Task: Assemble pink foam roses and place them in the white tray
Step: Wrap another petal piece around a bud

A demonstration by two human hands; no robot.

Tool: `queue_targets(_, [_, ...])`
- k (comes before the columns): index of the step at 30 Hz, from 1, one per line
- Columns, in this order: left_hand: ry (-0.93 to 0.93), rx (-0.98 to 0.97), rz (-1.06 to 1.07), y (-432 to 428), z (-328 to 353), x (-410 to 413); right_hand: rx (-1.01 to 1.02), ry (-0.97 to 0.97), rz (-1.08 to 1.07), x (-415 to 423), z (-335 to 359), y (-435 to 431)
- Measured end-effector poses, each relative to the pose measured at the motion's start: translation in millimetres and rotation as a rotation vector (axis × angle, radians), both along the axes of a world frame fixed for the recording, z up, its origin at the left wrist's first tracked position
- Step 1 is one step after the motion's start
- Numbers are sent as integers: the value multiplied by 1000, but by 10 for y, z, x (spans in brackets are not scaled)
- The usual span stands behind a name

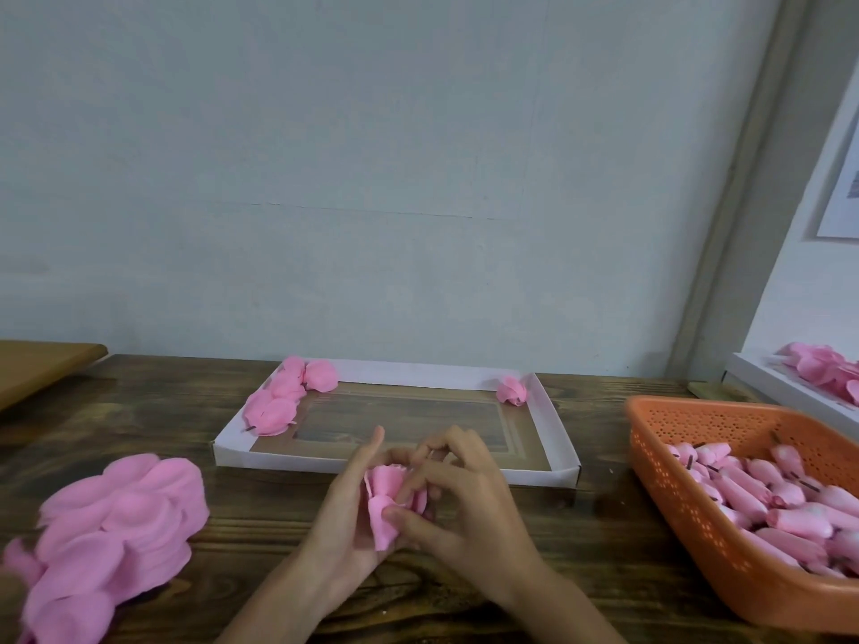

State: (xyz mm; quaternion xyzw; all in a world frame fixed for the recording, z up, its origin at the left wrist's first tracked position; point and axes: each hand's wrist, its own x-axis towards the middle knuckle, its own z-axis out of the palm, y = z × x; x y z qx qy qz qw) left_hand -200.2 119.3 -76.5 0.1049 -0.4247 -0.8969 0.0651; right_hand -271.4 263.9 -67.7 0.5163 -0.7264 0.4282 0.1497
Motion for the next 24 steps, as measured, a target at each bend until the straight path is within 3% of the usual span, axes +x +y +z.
queue_targets(3, [121,-27,-129,-43,-2,59,-9,18,38,-16,29,6])
queue_targets(8, [248,-193,-307,-107,-1,139,78,-204,117,-59,116,96])
queue_targets(13, [241,-293,-361,-186,-96,157,153,-241,167,-81,155,148])
queue_targets(17, [272,-291,-395,-219,-113,149,143,-299,169,-105,158,165])
queue_targets(24, [411,-316,-556,-185,-4,161,-3,-574,330,-157,213,174])
